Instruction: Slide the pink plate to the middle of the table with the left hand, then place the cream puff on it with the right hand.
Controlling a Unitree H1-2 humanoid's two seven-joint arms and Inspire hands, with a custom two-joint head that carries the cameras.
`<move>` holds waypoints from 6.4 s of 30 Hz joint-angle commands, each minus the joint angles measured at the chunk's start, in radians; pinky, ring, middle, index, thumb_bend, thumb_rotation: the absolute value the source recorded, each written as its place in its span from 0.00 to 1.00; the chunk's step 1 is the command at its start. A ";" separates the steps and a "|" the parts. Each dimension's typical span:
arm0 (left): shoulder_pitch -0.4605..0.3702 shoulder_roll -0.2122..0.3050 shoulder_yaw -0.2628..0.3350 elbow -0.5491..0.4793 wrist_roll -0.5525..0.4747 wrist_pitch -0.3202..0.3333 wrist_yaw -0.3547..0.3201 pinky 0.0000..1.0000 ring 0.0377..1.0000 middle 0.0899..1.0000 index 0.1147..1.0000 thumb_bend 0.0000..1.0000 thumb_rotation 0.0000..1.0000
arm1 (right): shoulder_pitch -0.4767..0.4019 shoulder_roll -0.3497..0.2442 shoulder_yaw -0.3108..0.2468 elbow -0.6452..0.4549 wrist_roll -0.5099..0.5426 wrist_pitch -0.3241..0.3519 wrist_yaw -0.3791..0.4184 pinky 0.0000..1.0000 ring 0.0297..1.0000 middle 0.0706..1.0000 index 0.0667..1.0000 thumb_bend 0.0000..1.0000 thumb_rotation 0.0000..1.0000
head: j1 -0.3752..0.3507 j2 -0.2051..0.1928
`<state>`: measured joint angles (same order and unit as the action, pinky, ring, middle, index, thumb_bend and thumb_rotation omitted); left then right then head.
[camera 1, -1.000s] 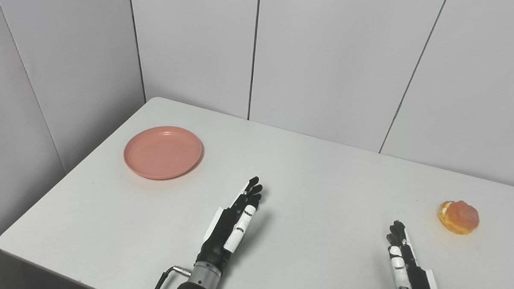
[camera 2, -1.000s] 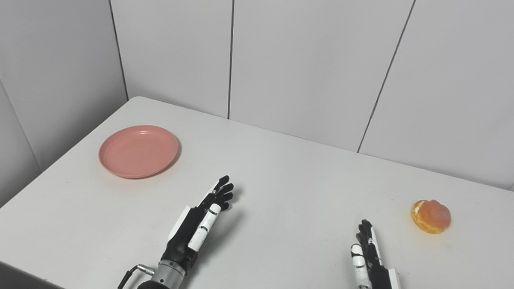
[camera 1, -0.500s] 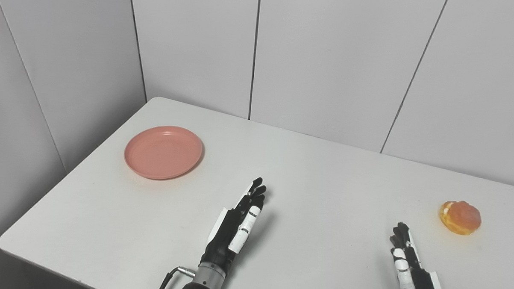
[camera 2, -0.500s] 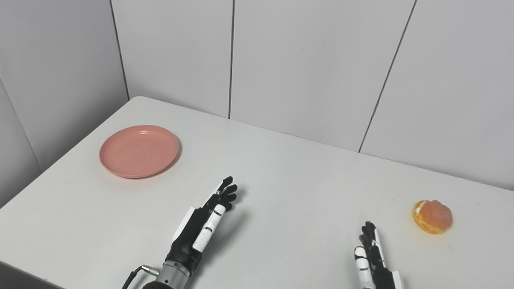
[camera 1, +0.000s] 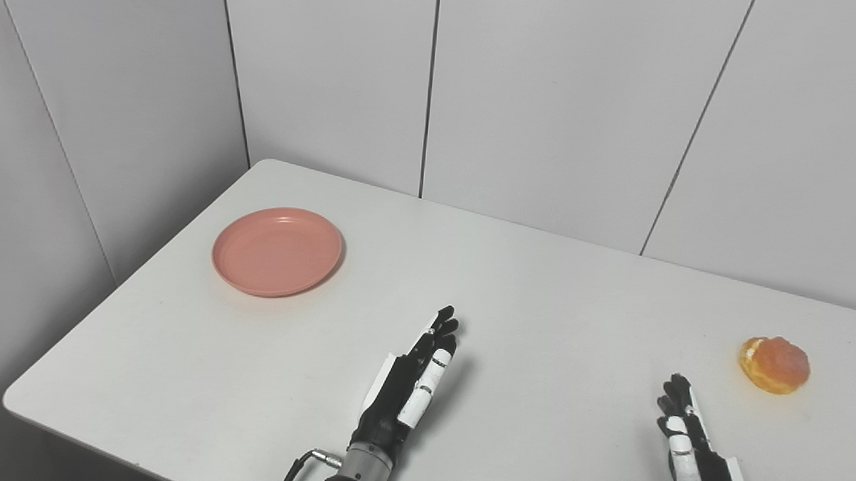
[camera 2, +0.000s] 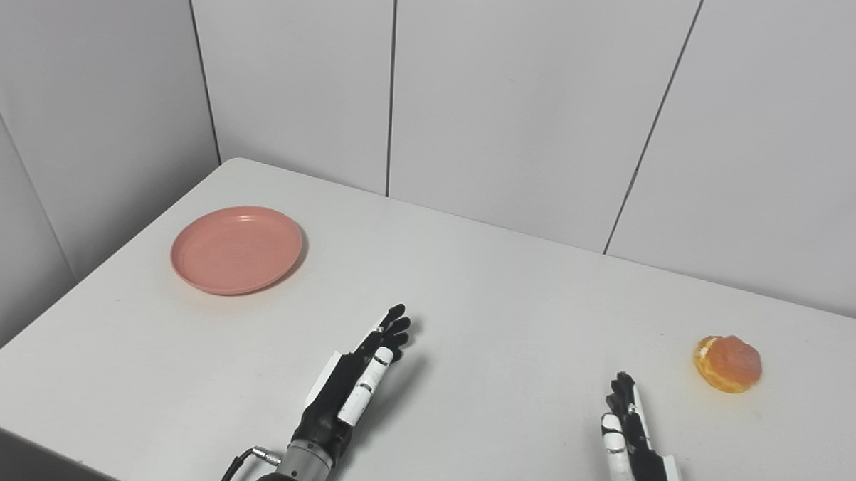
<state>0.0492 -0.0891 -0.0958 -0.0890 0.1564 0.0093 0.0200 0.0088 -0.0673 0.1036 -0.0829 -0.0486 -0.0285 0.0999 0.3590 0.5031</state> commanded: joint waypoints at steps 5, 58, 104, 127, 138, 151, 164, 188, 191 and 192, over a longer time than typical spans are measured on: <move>-0.001 -0.007 0.003 -0.061 -0.016 0.038 0.001 0.91 0.92 0.93 0.91 0.47 1.00 | -0.015 -0.002 -0.012 -0.012 0.007 -0.002 -0.001 0.99 0.98 0.99 0.99 0.16 1.00 | 0.003 0.004; -0.292 0.220 0.292 -0.167 -0.127 0.096 0.026 0.87 0.86 0.86 0.84 0.51 1.00 | -0.022 -0.016 -0.021 -0.003 0.003 -0.014 0.007 0.98 0.98 0.98 0.98 0.16 1.00 | 0.033 0.016; -0.440 0.454 0.590 0.158 -0.303 0.090 0.124 0.85 0.84 0.84 0.82 0.45 1.00 | -0.015 -0.028 -0.030 -0.005 0.008 -0.028 0.014 0.98 0.97 0.98 0.98 0.13 1.00 | 0.063 0.018; -0.471 0.532 0.613 0.366 -0.383 0.012 0.104 0.87 0.86 0.86 0.82 0.39 1.00 | -0.014 -0.033 -0.032 -0.020 0.008 -0.001 0.026 1.00 0.98 0.99 0.99 0.13 1.00 | 0.065 0.025; -0.481 0.536 0.600 0.462 -0.383 -0.012 0.104 0.87 0.87 0.86 0.82 0.40 1.00 | -0.012 -0.032 -0.032 -0.023 0.002 -0.008 0.022 0.99 0.98 0.98 0.99 0.12 1.00 | 0.062 0.030; -0.496 0.544 0.585 0.547 -0.372 -0.036 0.123 0.85 0.85 0.84 0.82 0.37 1.00 | -0.008 -0.029 -0.033 -0.027 -0.003 -0.008 0.017 0.98 0.97 0.97 0.98 0.12 1.00 | 0.060 0.032; -0.527 0.552 0.584 0.659 -0.391 -0.071 0.112 0.84 0.85 0.84 0.80 0.36 1.00 | -0.006 -0.031 -0.032 -0.031 0.002 0.000 0.021 0.98 0.97 0.98 0.98 0.13 1.00 | 0.057 0.034; -0.574 0.563 0.560 0.798 -0.390 -0.094 0.122 0.82 0.84 0.84 0.82 0.36 1.00 | 0.002 -0.036 -0.031 -0.037 -0.001 -0.006 0.020 0.98 0.97 0.98 0.98 0.12 1.00 | 0.058 0.040; -0.592 0.564 0.552 0.827 -0.385 -0.102 0.128 0.82 0.83 0.83 0.80 0.35 0.99 | 0.002 -0.037 -0.029 -0.041 -0.001 0.000 0.023 0.99 0.98 0.98 0.99 0.11 1.00 | 0.057 0.043; -0.595 0.563 0.552 0.833 -0.388 -0.105 0.128 0.82 0.83 0.82 0.80 0.35 0.98 | 0.002 -0.037 -0.029 -0.042 0.000 0.000 0.024 0.99 0.98 0.98 0.99 0.11 1.00 | 0.057 0.043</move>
<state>-0.4957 0.4418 0.4636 0.7504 -0.2347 -0.0729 0.1398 0.0169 -0.0993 0.0761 -0.0967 -0.0517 -0.0144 0.1230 0.4172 0.5445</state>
